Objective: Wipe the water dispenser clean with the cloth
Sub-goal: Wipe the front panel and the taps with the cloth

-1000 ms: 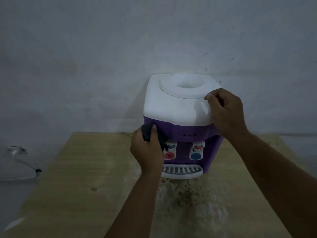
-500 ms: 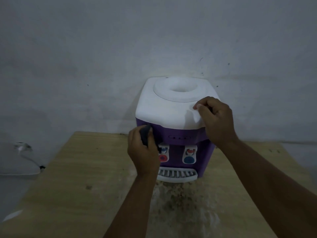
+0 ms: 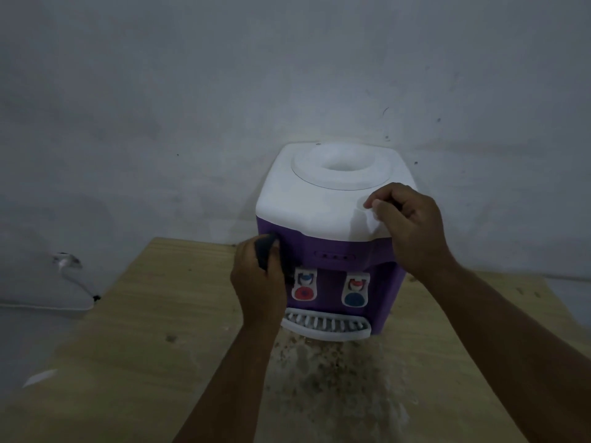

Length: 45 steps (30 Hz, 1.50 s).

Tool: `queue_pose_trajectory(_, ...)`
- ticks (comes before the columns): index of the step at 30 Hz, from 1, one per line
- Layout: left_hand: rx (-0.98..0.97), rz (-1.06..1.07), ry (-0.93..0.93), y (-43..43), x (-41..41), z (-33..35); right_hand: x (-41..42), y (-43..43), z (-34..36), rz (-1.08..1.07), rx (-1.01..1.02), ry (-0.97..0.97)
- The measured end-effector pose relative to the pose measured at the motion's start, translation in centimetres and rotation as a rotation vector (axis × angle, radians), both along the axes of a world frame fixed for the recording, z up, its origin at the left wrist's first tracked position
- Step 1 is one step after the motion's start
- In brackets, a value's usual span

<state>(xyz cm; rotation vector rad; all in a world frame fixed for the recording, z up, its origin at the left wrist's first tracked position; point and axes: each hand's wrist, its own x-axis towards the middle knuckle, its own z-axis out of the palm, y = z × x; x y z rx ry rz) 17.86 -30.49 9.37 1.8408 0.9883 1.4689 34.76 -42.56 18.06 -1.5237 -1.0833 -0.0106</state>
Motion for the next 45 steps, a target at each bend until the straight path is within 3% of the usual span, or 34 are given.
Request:
queue_pose_trajectory(5,-0.169,0.071,-0.105,-1.6,1.6,0.3,0.2,-0.2,0.1,0.023,-0.002,0.0)
queue_pose_trajectory(10,-0.019,-0.077,-0.043,-3.8,1.7,-0.5,0.2,-0.3,0.1,0.056,-0.011,0.002)
queue_pose_trajectory(15,-0.232,0.004,-0.221,-3.1,1.8,1.5,0.5,-0.6,0.2,0.08,-0.025,0.0)
queue_pose_trajectory(19,-0.082,-0.002,-0.126,-4.8,2.5,1.3,0.5,-0.6,0.4,0.094,-0.025,0.008)
queue_pose_trajectory(23,0.097,-0.228,0.044,-8.1,3.7,-0.1,0.6,-0.6,0.4,0.105,-0.018,0.001)
queue_pose_trajectory(34,0.04,-0.032,-0.083,-8.9,5.3,-0.4,1.4,-0.9,0.4,0.139,-0.029,0.036)
queue_pose_trajectory(40,0.197,-0.264,0.17,-10.0,6.7,-0.7,1.3,-1.2,1.0,0.19,-0.021,0.112)
queue_pose_trajectory(43,0.172,-0.324,0.158,-10.3,6.7,0.0,1.5,-1.9,1.8,0.184,0.058,0.244)
queue_pose_trajectory(45,0.141,-0.298,0.112,-10.0,6.1,0.2,1.1,-3.1,2.1,0.086,0.08,0.226)
